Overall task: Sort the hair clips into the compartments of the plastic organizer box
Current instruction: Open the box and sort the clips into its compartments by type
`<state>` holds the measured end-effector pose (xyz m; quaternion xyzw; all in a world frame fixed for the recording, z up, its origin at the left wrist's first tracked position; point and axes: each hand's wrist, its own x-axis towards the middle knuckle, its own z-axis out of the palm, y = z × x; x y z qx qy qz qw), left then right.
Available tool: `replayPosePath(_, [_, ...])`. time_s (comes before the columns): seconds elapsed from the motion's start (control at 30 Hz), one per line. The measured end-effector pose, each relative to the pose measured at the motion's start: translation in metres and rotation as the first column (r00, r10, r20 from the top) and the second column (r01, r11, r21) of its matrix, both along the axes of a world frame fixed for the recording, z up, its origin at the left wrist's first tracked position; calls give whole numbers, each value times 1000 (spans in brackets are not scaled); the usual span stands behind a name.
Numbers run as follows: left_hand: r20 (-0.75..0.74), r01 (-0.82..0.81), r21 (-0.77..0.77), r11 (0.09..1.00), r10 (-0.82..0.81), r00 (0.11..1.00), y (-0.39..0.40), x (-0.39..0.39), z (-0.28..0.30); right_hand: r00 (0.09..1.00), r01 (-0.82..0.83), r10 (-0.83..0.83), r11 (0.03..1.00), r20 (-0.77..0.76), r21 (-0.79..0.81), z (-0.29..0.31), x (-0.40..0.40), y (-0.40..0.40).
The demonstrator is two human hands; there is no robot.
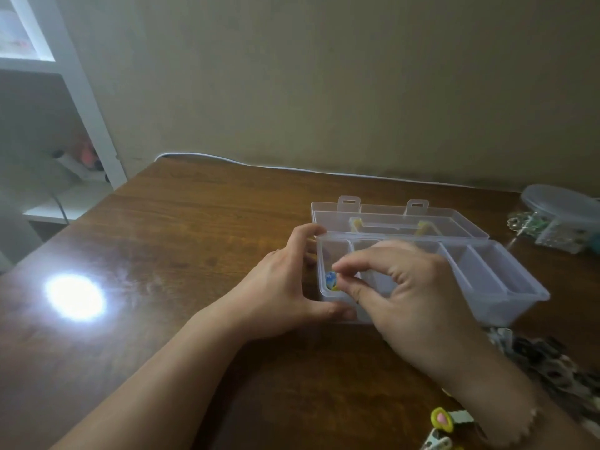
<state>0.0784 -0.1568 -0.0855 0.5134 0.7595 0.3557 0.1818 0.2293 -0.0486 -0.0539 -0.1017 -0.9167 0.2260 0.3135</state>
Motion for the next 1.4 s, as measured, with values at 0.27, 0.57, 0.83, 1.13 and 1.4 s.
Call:
replayPosePath(0.27, [38, -10, -9, 1000, 10, 999, 0, 0, 3, 997, 78, -76, 983, 17, -166, 47, 56, 24])
replayPosePath(0.57, [80, -35, 10, 999, 34, 996, 0, -1, 4, 593, 101, -360, 921, 720, 377, 23, 55, 21])
replayPosePath(0.83, [49, -46, -9, 999, 46, 998, 0, 0, 6, 630, -26, -182, 966, 755, 256, 22, 49, 14])
replayPosePath(1.13, [38, -41, -24, 999, 42, 998, 1, 0, 6, 657, -52, -154, 967, 738, 249, 21, 50, 13])
replayPosePath(1.4, [25, -44, -14, 999, 45, 999, 1, 0, 5, 736, -122, -50, 971, 675, 205, 19, 49, 6])
